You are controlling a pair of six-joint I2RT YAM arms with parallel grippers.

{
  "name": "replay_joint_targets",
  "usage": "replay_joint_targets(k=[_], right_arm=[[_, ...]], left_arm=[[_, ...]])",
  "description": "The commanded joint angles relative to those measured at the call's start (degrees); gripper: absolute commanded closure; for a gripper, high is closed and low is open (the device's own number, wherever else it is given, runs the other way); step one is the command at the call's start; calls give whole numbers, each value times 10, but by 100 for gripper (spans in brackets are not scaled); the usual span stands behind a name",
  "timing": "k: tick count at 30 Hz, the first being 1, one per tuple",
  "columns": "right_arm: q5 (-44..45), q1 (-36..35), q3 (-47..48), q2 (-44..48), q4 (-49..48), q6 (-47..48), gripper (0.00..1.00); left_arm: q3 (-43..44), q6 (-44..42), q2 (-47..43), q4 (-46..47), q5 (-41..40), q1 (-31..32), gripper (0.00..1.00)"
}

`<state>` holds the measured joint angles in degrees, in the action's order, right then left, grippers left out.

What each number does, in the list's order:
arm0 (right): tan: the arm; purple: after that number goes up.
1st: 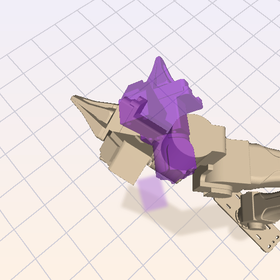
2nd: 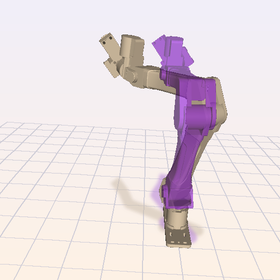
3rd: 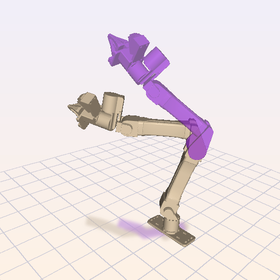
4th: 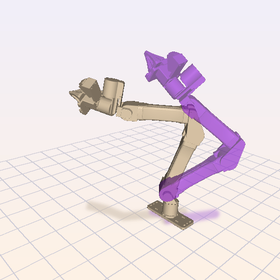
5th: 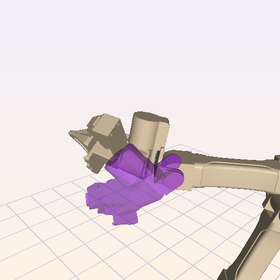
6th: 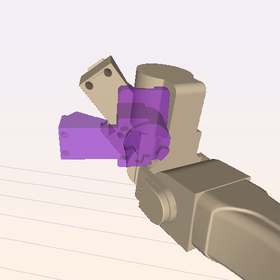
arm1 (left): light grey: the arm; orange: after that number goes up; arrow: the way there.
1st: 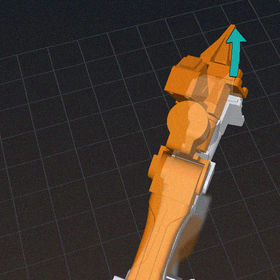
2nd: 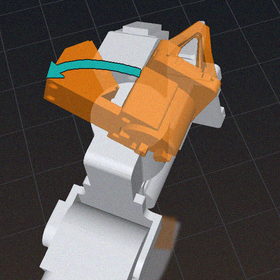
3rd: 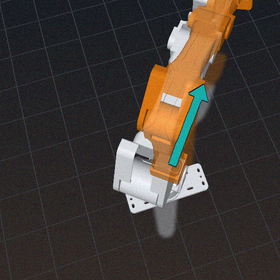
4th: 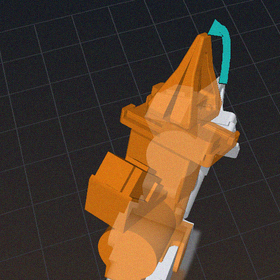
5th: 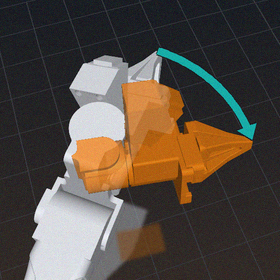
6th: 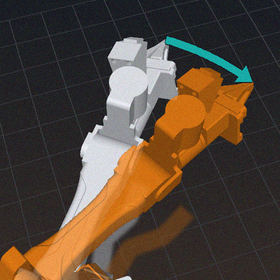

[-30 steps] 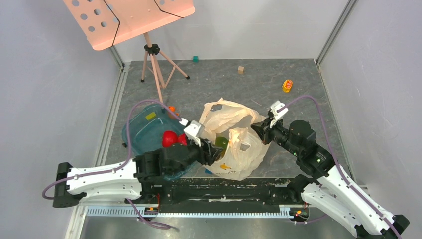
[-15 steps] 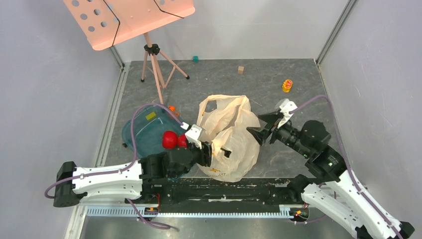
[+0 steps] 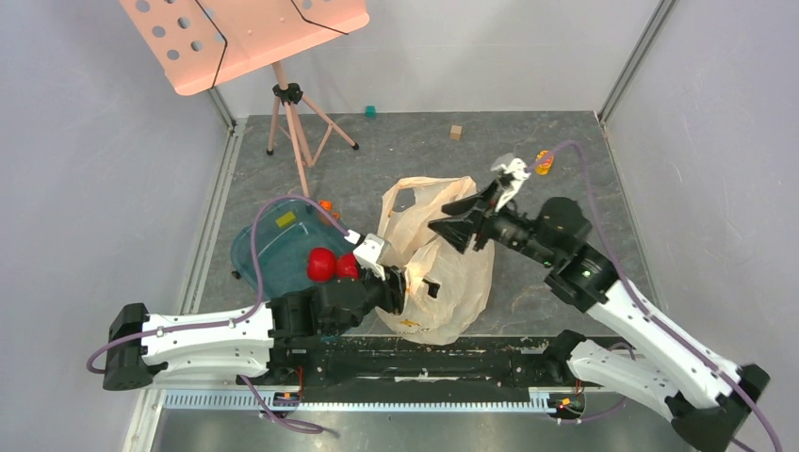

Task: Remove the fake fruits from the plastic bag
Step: Take out the fake fruit from the plastic bag.

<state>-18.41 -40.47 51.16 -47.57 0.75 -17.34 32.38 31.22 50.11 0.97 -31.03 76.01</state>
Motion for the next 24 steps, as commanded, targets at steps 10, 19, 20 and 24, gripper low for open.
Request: replay_joint_targets(k=[10,19,20,24], right_arm=[[177,-176,-65,-65,-24,-35,62],[174,-308,-216,-20,-105,14,61],[188,-324,-219,-26,-108,22,58],[269,-373,-228,-41,-147,56,41]], left_arm=[[22,68,-47,-52,-118,2,61],[42,95,-88,-77,-165,3,60],[44,96,-91,-77,-162,3,60],[47,118,-100,-73,-133,3,59]])
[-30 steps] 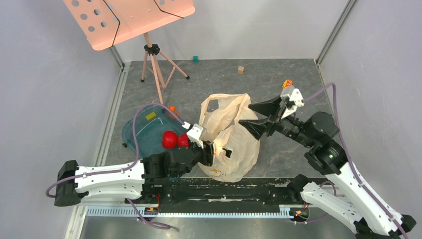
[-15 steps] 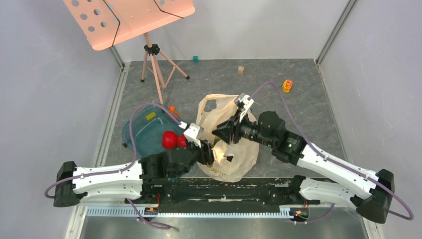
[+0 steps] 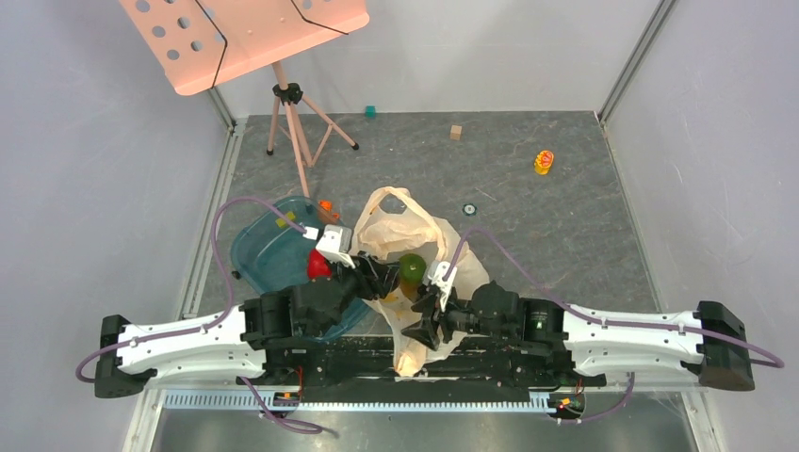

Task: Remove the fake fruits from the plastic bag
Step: Take out the fake fruit from the plastic bag.

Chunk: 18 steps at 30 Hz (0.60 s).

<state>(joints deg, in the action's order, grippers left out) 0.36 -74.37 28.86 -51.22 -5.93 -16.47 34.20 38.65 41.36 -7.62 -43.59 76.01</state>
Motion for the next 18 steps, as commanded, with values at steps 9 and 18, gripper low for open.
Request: replay_joint_targets(k=[9,18], right_arm=[[184,-42,-4,-17,-183,-2,29],[187,-42,8,-34,-213,-16,14]], left_arm=[[33,111,-13,-16,20,3,61],[33,114,-11,-10,30,2,61]])
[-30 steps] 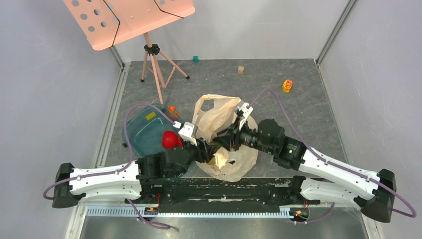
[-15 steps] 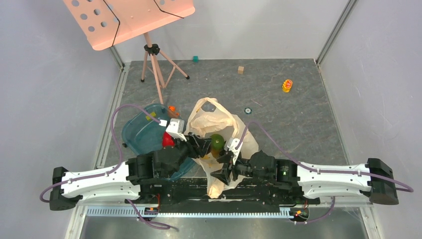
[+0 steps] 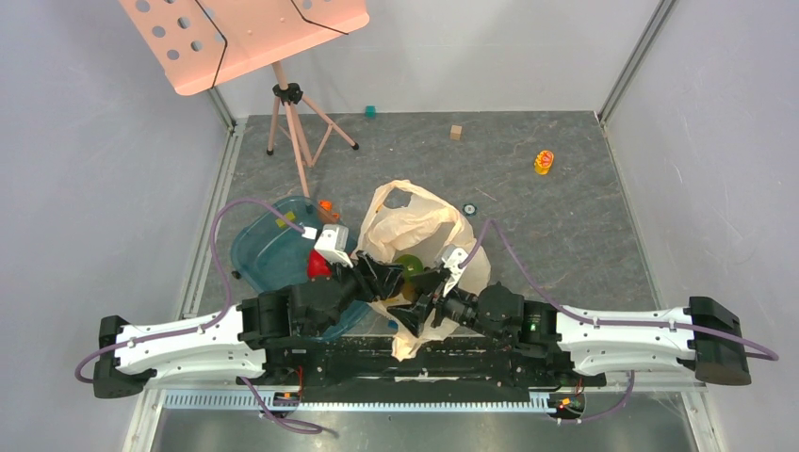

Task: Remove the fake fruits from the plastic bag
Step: Take out the fake fruit from the plastic bag.

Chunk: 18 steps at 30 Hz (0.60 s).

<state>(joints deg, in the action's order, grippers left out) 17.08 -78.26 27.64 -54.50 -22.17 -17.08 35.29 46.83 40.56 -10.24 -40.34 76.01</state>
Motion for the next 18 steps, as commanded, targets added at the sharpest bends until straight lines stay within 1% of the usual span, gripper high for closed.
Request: replay_joint_targets(k=[1,5,10,12,14,16,17,18], right_arm=[[20,-2,21,-2,-55,-10,13],[21,-2,23,-8,-71,-18,10],[26,-3,38,-28,-68,-24,10],[25,-2,40,-34,-71,-27,11],[27,-1,40,-38,-76,-28,15],[27,-2,35,-36,-89,-29,22],[27,-2,31,-35,-95,-29,26],[28,-1,28,-33,-101,-28,35]], left_arm=[[21,32,-1,18,0,3,61],[21,32,8,31,18,3,61],[21,32,11,48,32,3,61],[22,32,10,53,35,3,61],[22,31,9,57,38,3,60],[22,31,11,58,42,3,60],[22,31,11,59,43,3,60],[21,31,11,60,45,3,59]])
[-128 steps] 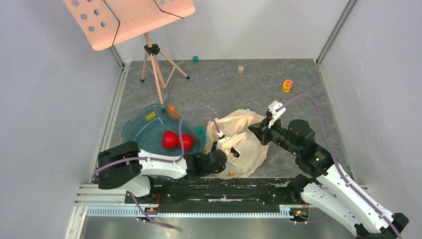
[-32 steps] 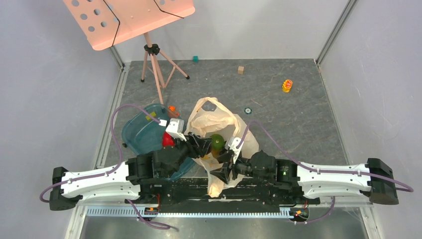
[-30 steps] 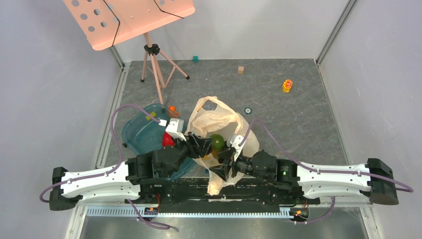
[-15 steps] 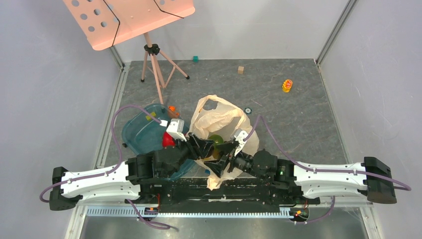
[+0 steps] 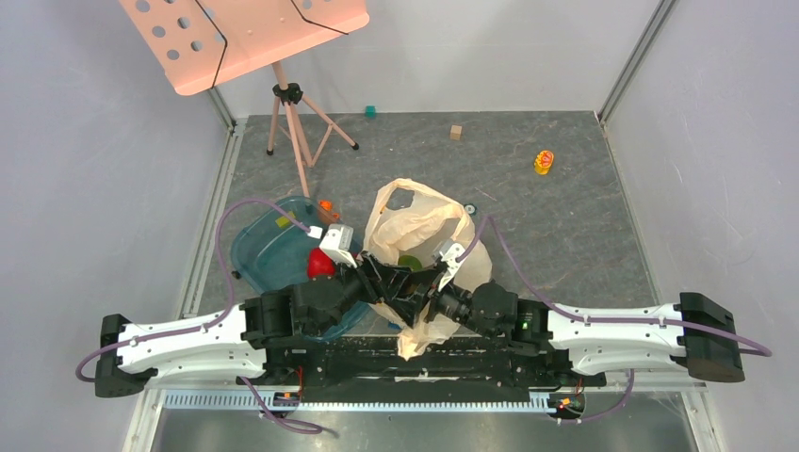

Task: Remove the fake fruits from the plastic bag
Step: Take out the fake fruit from the plastic bag.

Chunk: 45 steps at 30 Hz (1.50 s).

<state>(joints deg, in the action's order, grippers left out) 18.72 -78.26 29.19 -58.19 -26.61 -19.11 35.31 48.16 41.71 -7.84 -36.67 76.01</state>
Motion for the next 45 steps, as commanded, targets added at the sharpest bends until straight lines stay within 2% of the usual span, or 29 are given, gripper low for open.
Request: replay_joint_targets(k=[1,3,5,7,9,11,13,15,22,23,25,27,28,29,34,36,40,45], right_arm=[[11,-1,10,5,-61,-8,44],[10,-1,7,7,-65,-8,56],[10,-1,5,8,-67,-8,64],[10,-2,3,10,-69,-9,70],[9,-2,0,11,-73,-9,72],[9,-2,-1,13,-74,-10,72],[8,-1,0,14,-74,-10,72],[5,-1,2,17,-74,-9,72],[8,-1,9,24,-75,2,73],[8,-2,12,24,-74,4,73],[9,-1,16,23,-73,8,73],[11,-1,20,20,-73,11,73],[14,-1,21,19,-73,14,72],[14,-1,22,17,-73,15,70],[15,-1,28,17,-59,20,29],[17,-1,28,25,-46,23,20],[24,-2,22,47,-20,25,13],[41,-2,0,81,-11,31,10]], left_arm=[[20,18,-1,36,9,2,58],[17,18,-2,39,10,3,55],[15,18,-3,43,11,2,49],[14,17,-3,43,12,2,37],[14,15,-4,44,12,2,23],[14,13,-4,43,13,2,14],[15,12,-6,42,14,3,7],[14,10,-8,42,14,2,6],[19,10,-17,38,16,2,8],[20,9,-18,38,17,3,12],[24,6,-22,38,18,3,28],[27,4,-26,36,19,3,40],[29,4,-29,32,19,2,50],[31,4,-30,30,18,2,54],[43,-8,-32,4,-5,3,58],[59,-27,-26,-20,-27,2,59],[102,-60,-21,-97,-83,-3,60],[118,-126,-63,-124,-147,-30,57]])
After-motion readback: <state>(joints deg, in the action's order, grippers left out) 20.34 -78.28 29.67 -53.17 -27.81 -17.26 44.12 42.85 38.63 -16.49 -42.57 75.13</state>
